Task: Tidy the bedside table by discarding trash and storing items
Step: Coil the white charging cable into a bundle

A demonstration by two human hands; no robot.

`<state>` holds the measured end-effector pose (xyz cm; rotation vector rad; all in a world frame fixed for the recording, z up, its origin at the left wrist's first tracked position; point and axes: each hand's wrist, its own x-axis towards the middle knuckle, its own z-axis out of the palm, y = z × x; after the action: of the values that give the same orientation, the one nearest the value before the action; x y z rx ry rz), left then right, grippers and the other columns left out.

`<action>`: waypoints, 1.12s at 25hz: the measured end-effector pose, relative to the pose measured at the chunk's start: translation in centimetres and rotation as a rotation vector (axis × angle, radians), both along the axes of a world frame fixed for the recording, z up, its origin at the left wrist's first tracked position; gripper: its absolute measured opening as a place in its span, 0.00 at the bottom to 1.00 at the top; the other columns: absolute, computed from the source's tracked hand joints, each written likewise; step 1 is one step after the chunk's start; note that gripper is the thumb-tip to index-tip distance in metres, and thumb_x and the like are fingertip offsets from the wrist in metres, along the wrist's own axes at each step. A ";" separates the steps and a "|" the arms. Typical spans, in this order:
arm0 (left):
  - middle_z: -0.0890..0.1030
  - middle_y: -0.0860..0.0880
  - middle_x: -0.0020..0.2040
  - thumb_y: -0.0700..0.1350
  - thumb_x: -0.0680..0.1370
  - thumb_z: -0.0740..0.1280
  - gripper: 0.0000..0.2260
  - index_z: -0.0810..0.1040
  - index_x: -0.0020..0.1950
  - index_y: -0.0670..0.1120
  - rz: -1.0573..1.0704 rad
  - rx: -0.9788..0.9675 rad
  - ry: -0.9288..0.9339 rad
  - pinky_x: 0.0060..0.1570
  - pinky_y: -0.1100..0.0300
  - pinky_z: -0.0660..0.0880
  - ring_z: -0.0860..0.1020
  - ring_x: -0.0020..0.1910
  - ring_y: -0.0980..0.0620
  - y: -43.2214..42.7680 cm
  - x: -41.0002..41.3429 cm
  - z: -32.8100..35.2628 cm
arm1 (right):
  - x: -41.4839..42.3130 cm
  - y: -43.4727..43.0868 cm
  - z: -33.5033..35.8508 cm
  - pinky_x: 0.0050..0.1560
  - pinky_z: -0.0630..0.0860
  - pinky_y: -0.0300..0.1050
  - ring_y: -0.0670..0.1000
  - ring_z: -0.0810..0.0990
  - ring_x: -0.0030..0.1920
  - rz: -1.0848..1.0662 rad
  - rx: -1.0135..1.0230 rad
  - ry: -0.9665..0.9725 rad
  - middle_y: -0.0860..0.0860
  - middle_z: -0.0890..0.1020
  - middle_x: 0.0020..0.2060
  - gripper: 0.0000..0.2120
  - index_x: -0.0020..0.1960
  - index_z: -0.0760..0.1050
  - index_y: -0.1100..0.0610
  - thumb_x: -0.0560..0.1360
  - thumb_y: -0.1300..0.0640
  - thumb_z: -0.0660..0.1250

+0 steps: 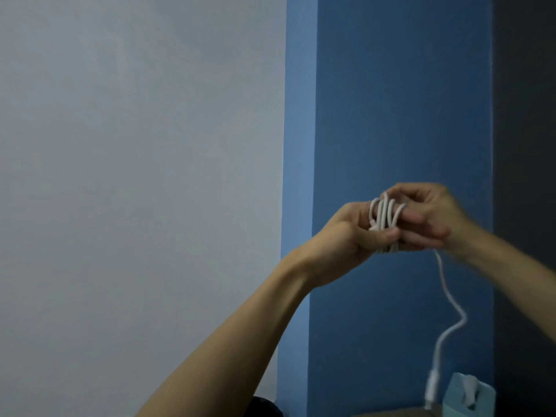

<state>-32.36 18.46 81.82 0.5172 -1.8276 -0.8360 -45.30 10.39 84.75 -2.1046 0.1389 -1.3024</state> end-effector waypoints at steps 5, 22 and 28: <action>0.72 0.32 0.66 0.27 0.76 0.55 0.17 0.72 0.63 0.32 0.127 -0.075 0.056 0.65 0.56 0.72 0.77 0.60 0.44 -0.7 0.6 -0.3 | 2.2 0.3 -4.8 0.20 0.60 0.34 0.42 0.64 0.15 -0.200 0.123 0.061 0.49 0.70 0.14 0.17 0.28 0.69 0.57 0.75 0.59 0.61; 0.83 0.46 0.46 0.40 0.80 0.54 0.13 0.77 0.49 0.39 0.192 0.045 -0.090 0.56 0.61 0.76 0.82 0.50 0.50 -1.0 2.4 -3.0 | -2.1 0.4 0.5 0.25 0.63 0.28 0.43 0.70 0.22 -0.292 -0.498 0.159 0.46 0.77 0.23 0.04 0.33 0.81 0.50 0.66 0.53 0.73; 0.80 0.41 0.60 0.29 0.77 0.56 0.13 0.77 0.49 0.41 -0.005 -0.003 0.017 0.55 0.61 0.76 0.80 0.54 0.48 -0.2 1.0 -1.7 | 1.6 -1.0 -4.0 0.22 0.68 0.30 0.40 0.74 0.22 -0.001 0.144 -0.059 0.44 0.78 0.20 0.07 0.29 0.80 0.51 0.65 0.55 0.69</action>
<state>-31.33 18.25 80.12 0.5023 -1.8149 -0.8390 -43.72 9.40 80.77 -1.9434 0.2023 -1.3143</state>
